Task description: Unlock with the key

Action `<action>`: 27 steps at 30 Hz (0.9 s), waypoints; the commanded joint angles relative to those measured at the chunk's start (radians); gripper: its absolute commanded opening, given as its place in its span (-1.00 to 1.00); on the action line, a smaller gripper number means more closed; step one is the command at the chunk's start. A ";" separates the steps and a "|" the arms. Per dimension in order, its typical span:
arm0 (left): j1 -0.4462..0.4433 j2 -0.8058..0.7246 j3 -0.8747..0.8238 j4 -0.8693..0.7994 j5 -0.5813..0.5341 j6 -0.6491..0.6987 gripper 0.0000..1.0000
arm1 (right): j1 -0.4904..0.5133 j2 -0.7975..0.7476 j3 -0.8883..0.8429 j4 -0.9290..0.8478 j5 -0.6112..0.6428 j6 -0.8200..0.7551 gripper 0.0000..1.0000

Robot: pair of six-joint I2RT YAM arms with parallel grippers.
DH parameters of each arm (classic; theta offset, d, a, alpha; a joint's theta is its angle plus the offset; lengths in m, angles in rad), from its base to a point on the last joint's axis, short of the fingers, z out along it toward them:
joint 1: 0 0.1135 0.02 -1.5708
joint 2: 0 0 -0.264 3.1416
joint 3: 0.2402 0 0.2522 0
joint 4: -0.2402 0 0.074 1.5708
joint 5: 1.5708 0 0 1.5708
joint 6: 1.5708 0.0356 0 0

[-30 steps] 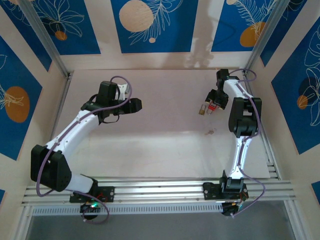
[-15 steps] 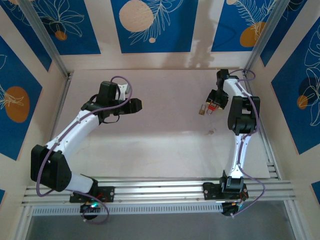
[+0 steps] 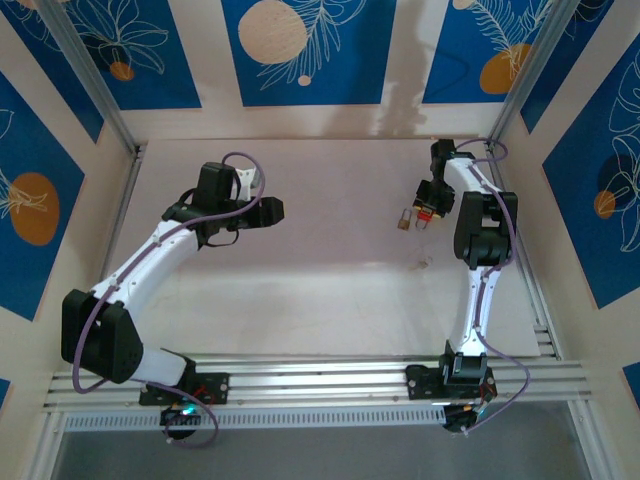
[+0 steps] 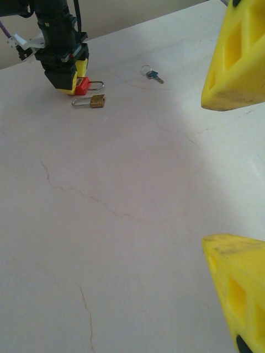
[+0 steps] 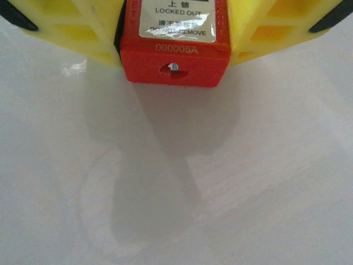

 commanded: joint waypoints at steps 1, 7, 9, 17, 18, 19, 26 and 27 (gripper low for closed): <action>-0.008 -0.019 0.009 -0.025 0.015 0.014 0.21 | 0.009 -0.053 -0.024 0.005 0.012 -0.007 -0.15; -0.008 -0.023 0.008 -0.025 0.012 0.016 0.21 | 0.023 -0.114 -0.048 0.015 0.041 -0.014 -0.16; -0.008 -0.022 0.007 -0.026 0.012 0.013 0.21 | 0.027 -0.143 -0.064 0.026 0.050 -0.009 -0.16; -0.008 -0.025 0.003 -0.023 0.009 0.013 0.21 | 0.092 -0.323 -0.186 0.064 0.039 0.018 -0.18; -0.008 -0.024 0.003 -0.021 0.008 0.013 0.21 | 0.116 -0.347 -0.206 0.068 0.038 0.022 -0.19; -0.007 -0.024 0.003 -0.022 0.006 0.013 0.21 | 0.145 -0.373 -0.237 0.073 0.040 0.025 -0.19; -0.011 -0.038 -0.003 -0.024 -0.005 0.018 0.21 | 0.398 -0.501 -0.443 0.120 0.003 0.095 -0.18; -0.010 -0.040 -0.003 -0.021 -0.002 0.016 0.21 | 0.440 -0.505 -0.465 0.123 0.001 0.115 -0.18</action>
